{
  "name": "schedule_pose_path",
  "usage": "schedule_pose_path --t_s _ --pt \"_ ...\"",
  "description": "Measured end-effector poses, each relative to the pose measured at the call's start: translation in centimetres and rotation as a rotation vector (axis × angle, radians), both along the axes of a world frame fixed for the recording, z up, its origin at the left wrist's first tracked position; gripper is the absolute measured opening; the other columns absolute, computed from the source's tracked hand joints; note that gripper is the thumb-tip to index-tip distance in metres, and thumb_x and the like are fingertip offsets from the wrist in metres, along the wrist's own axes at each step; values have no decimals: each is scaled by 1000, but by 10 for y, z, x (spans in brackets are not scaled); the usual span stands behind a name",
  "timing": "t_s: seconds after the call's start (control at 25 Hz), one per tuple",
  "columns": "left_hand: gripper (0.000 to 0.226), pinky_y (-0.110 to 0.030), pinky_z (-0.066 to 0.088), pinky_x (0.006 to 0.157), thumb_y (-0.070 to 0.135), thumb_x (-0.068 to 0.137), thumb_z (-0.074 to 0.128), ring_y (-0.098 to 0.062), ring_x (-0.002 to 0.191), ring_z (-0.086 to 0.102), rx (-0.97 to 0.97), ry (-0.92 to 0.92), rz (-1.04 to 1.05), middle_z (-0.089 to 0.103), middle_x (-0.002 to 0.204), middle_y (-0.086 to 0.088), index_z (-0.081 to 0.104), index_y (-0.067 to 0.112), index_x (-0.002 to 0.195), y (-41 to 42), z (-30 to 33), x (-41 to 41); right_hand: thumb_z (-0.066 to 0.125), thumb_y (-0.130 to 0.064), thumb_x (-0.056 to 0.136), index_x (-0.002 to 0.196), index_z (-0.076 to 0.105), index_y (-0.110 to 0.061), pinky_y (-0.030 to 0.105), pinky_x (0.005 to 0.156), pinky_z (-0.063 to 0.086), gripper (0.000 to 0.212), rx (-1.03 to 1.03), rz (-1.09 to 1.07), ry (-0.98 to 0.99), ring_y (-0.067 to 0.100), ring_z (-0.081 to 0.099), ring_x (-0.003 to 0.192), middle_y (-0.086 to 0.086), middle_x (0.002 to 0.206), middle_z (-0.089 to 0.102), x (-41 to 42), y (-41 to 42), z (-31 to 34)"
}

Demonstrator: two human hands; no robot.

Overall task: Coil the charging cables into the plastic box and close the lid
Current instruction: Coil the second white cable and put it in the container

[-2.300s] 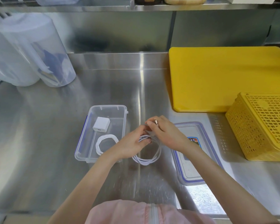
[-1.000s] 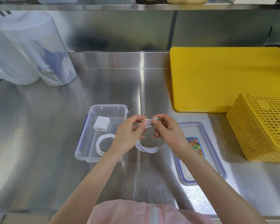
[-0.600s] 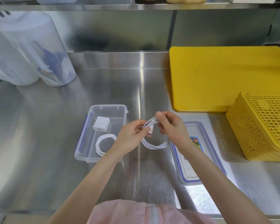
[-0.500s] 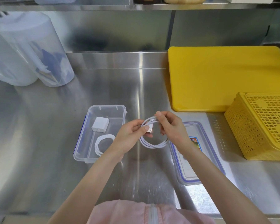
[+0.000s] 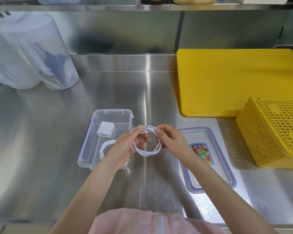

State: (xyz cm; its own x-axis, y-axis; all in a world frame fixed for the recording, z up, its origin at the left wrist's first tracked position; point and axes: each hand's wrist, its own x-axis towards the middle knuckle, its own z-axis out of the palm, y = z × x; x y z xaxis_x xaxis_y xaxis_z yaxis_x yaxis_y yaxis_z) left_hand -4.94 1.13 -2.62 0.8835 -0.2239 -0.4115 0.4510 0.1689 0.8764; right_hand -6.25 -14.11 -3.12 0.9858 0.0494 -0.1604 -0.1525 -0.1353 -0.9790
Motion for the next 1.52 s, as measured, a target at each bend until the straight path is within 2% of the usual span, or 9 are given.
schedule_pose_path --t_s 0.24,0.48,0.64,0.72,0.8,0.88,1.0,1.2,1.52 --pt "21 -9 48 52 20 94 45 1 57 66 270 -193 107 68 76 4 64 17 86 17 1 0 58 -18 86 111 55 -15 23 64 50 25 -72 35 -19 11 55 70 -5 77 56 9 10 0" --pt "13 -8 51 67 13 91 51 3 67 69 394 -282 9 70 83 2 59 23 87 53 2 -3 62 -16 83 106 59 -18 38 82 53 23 -169 91 -48 22 62 83 1 82 63 20 30 -5" --pt "8 -19 45 84 17 88 58 -4 80 68 563 -265 32 71 85 0 58 25 87 81 4 0 65 -16 81 91 62 -20 36 78 56 11 -207 126 -80 24 66 78 -4 77 62 31 52 -4" --pt "5 -13 44 78 20 86 61 -7 81 65 740 -312 54 68 84 5 61 23 90 93 6 2 65 -16 80 91 65 -15 35 77 57 11 -247 159 -85 21 65 74 -2 78 63 37 64 -4" --pt "11 -2 39 60 23 85 62 -4 75 60 937 -370 51 64 82 10 65 19 95 101 6 3 64 -16 80 93 66 -13 33 80 55 14 -310 196 -108 17 62 73 -1 79 63 42 75 -4" --pt "18 -7 37 64 22 85 60 -12 80 61 1066 -406 21 65 90 5 65 13 100 106 3 3 61 -16 82 96 64 -13 27 81 51 15 -462 264 -186 16 61 78 0 84 66 44 84 -4" --pt "25 -23 42 80 20 85 59 -22 94 62 1192 -446 -96 67 104 -6 61 10 108 108 -3 4 54 -14 85 99 58 -9 36 80 49 16 -699 406 -302 26 59 90 9 98 66 47 93 -7" --pt "30 -35 44 88 22 90 51 -25 113 51 1398 -506 -326 59 118 -7 56 14 118 104 -17 8 47 -14 87 100 56 -5 39 75 47 18 -980 549 -283 37 58 95 19 103 64 48 97 -18" --pt "25 -37 43 81 14 92 44 -32 105 56 1488 -361 -362 60 116 -16 55 2 111 95 -38 10 46 -10 87 112 57 -11 37 86 44 27 -1183 607 -161 38 55 106 18 115 57 53 109 -24"
